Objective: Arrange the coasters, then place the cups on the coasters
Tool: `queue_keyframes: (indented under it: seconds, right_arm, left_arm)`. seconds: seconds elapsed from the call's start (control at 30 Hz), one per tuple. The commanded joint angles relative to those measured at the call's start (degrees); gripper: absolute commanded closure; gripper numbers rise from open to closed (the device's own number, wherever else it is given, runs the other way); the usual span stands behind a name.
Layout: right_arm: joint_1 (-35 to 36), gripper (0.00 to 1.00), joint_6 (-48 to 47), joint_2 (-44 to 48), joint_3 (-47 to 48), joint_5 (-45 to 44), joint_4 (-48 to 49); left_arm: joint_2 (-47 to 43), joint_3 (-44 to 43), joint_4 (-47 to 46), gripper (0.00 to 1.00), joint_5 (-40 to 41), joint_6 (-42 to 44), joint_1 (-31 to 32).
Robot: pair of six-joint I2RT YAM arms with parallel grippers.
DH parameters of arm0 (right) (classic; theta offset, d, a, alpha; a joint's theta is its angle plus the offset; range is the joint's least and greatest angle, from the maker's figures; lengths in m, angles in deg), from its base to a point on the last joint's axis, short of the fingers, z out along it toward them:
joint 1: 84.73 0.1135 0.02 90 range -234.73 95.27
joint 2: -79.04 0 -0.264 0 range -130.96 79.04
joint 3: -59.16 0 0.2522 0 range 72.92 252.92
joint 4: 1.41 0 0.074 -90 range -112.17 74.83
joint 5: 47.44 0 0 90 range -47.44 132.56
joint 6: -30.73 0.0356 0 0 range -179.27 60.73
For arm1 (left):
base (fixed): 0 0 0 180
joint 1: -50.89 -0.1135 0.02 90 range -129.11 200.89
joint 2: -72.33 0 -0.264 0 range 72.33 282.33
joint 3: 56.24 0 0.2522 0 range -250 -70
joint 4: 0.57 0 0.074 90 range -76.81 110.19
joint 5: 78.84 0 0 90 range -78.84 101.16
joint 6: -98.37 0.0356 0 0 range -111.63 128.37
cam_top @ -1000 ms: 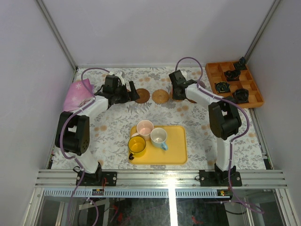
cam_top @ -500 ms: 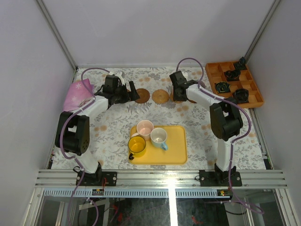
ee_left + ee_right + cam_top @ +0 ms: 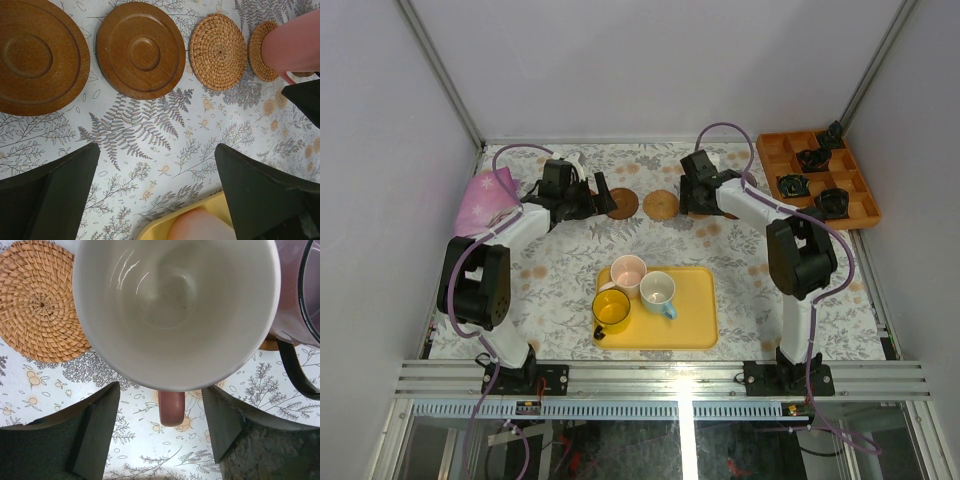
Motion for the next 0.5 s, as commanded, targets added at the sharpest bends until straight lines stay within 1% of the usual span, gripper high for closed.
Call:
queue_keyframes:
  seconds: [0.0, 0.03, 0.1, 0.13, 0.27, 0.47]
  right_arm:
    - [0.0, 0.22, 0.6, 5.0, 0.5, 0.4, -0.2]
    - [0.0, 0.18, 0.7, 5.5, 0.3, 0.5, -0.3]
    - [0.1, 0.03, 0.8, 6.8, -0.1, 0.9, -0.5]
    - [0.2, 0.00, 0.8, 7.5, -0.4, 1.1, -0.5]
    - [1.4, 0.01, 0.5, 11.7, -1.7, 1.6, -0.6]
    - [4.8, 0.00, -2.7, 18.8, -4.9, 1.9, -1.3]
  left_arm:
    - [0.3, -1.0, -1.1, 0.00, -0.6, 0.2, -0.1]
    - [0.3, -0.9, -1.0, 0.00, -0.6, 0.3, -0.1]
    - [0.3, -0.9, -1.0, 0.00, -0.6, 0.4, -0.1]
    - [0.1, -0.9, -0.9, 0.00, -0.5, 0.3, -0.1]
    - [-0.4, -0.9, -1.0, 0.00, -0.4, 0.6, -0.1]
    - [-1.8, -0.5, -1.2, 0.00, -0.1, 1.4, -0.1]
